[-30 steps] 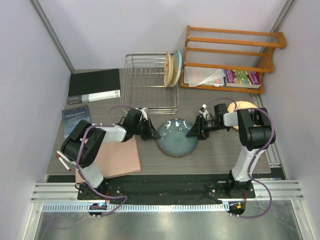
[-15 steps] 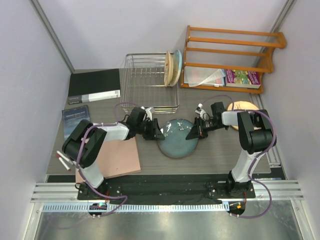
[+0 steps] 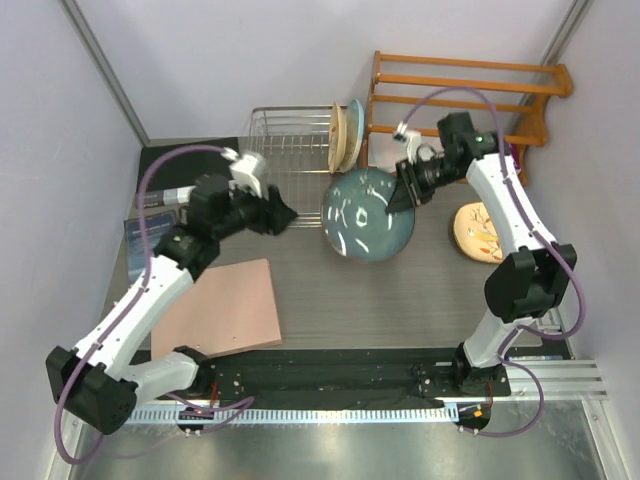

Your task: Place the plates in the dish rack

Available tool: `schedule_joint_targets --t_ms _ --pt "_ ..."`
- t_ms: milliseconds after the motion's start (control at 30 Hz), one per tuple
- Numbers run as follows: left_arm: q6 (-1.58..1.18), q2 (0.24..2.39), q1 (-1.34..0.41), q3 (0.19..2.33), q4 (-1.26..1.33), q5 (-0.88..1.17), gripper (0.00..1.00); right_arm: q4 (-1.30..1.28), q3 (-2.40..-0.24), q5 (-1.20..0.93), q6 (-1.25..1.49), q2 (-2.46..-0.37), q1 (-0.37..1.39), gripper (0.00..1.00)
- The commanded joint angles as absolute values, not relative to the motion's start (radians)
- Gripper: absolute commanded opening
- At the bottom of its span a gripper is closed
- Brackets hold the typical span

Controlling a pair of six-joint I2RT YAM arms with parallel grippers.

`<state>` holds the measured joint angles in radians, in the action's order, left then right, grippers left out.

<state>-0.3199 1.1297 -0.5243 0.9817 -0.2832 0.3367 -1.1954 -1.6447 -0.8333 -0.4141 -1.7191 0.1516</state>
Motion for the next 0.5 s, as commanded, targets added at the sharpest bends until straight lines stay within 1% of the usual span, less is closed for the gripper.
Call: schedule_joint_targets --t_ms 0,33,100,133,167,233,267,300,367,400,467 --pt "-0.189 1.152 -0.352 1.119 -0.339 0.076 0.65 -1.159 -1.969 -0.833 -0.227 -1.706 0.195 0.01" --pt "-0.155 1.158 -0.341 1.133 -0.328 0.042 0.66 -1.113 -2.006 -0.804 -0.171 -1.718 0.205 0.01" --pt "-0.085 1.155 -0.331 1.152 -0.298 -0.067 0.68 -0.979 -2.103 -0.665 -0.061 -1.753 0.257 0.01" --pt "-0.078 1.144 -0.331 1.141 -0.267 -0.101 0.71 -0.938 -2.130 -0.608 -0.040 -1.764 0.277 0.01" --pt "-0.078 1.128 -0.331 1.125 -0.249 -0.165 0.76 -0.848 -2.167 -0.478 -0.022 -1.770 0.302 0.01" --pt "-0.104 1.066 -0.331 1.051 -0.201 -0.227 0.77 -0.749 -2.189 -0.361 0.032 -1.790 0.360 0.01" --pt "-0.118 1.048 -0.330 1.028 -0.196 -0.285 0.77 -0.656 -2.207 -0.301 0.052 -1.799 0.380 0.01" --pt "-0.129 1.028 -0.324 1.002 -0.195 -0.290 0.77 -0.617 -2.221 -0.184 0.063 -1.816 0.399 0.01" --pt "-0.155 0.988 -0.310 0.950 -0.212 -0.290 0.76 -0.560 -2.305 -0.053 0.072 -1.899 0.462 0.01" --pt "-0.175 0.977 -0.305 0.943 -0.224 -0.299 0.76 -0.546 -2.333 0.170 0.086 -1.928 0.488 0.01" --pt "-0.222 0.954 -0.278 0.942 -0.282 -0.278 0.76 -0.520 -2.437 0.245 0.118 -2.028 0.525 0.01"
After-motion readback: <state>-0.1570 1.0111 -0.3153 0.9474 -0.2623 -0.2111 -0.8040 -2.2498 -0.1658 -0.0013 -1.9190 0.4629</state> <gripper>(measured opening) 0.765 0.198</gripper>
